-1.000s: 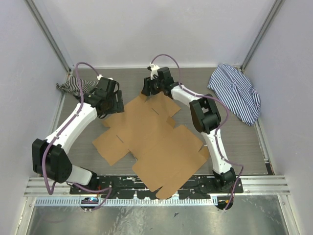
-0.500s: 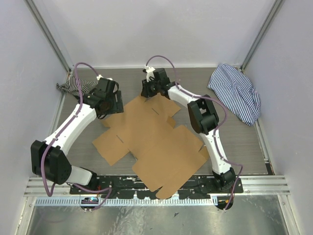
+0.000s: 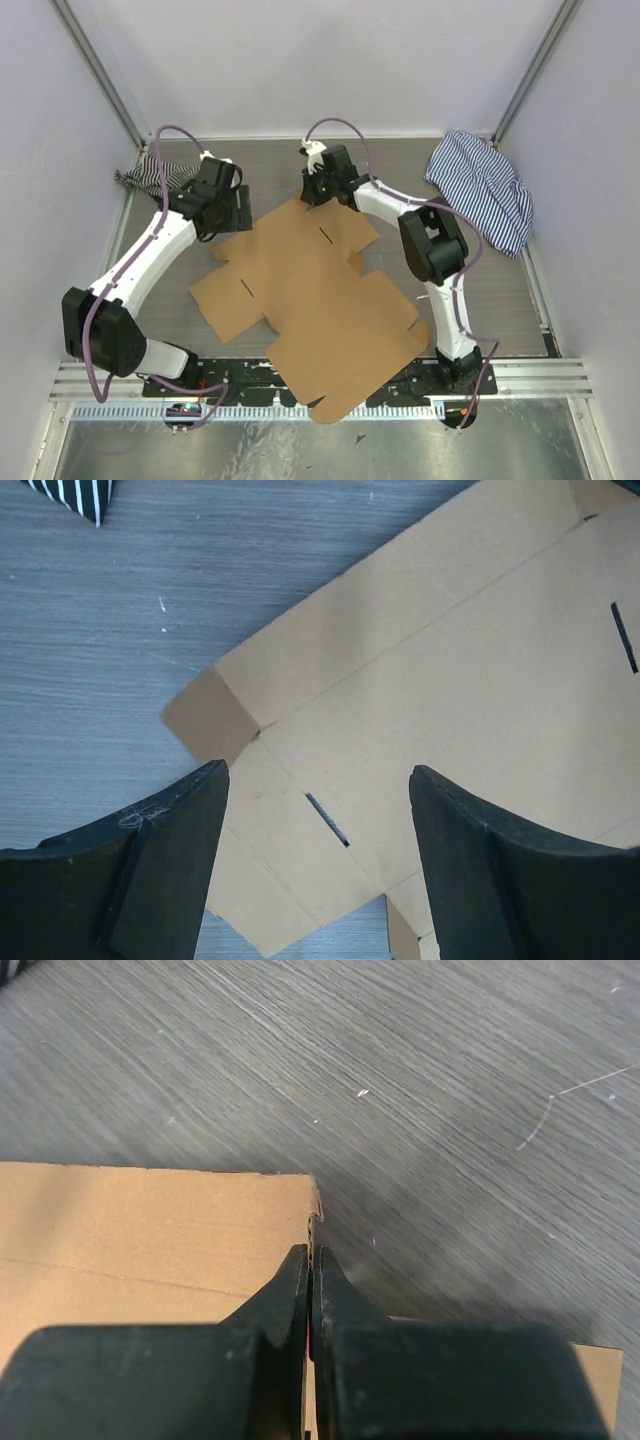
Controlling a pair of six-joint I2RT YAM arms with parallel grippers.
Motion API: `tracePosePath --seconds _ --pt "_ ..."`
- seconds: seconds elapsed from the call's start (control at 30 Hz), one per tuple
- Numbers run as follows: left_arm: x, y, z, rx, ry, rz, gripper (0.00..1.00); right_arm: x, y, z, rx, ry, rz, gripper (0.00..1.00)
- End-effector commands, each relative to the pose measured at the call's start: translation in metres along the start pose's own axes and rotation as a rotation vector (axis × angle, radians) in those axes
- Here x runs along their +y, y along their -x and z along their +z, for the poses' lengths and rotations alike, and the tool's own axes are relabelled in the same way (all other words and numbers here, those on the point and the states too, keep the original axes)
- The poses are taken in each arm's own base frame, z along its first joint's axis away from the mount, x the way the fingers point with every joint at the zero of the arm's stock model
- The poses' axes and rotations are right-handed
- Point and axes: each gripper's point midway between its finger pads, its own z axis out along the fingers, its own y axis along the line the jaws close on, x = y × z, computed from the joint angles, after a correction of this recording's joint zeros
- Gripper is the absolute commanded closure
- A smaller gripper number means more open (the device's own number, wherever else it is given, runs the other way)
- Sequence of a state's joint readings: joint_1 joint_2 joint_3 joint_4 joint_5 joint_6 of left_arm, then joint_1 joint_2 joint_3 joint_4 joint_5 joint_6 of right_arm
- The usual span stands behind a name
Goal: Fold the paper box
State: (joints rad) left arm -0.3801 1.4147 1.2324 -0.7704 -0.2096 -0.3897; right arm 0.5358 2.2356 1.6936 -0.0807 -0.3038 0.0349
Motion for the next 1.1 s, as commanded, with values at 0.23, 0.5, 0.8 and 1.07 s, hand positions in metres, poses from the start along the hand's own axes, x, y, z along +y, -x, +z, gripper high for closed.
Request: tracePosePath --seconds 0.23,0.5,0.8,1.07 --pt "-0.018 0.049 -0.016 -0.097 -0.078 0.137 0.19 0.045 0.111 -0.117 -0.331 0.022 -0.152 0.99" --pt "-0.043 0.071 -0.036 -0.187 -0.23 0.197 0.19 0.058 0.092 -0.156 -0.349 0.038 -0.195 0.99" --pt "-0.088 0.052 -0.072 -0.224 -0.567 0.255 0.18 0.064 0.078 -0.183 -0.346 0.035 -0.217 0.99" --pt "-0.093 0.027 -0.056 -0.167 -0.63 0.223 0.17 0.066 0.071 -0.202 -0.348 0.024 -0.232 0.99"
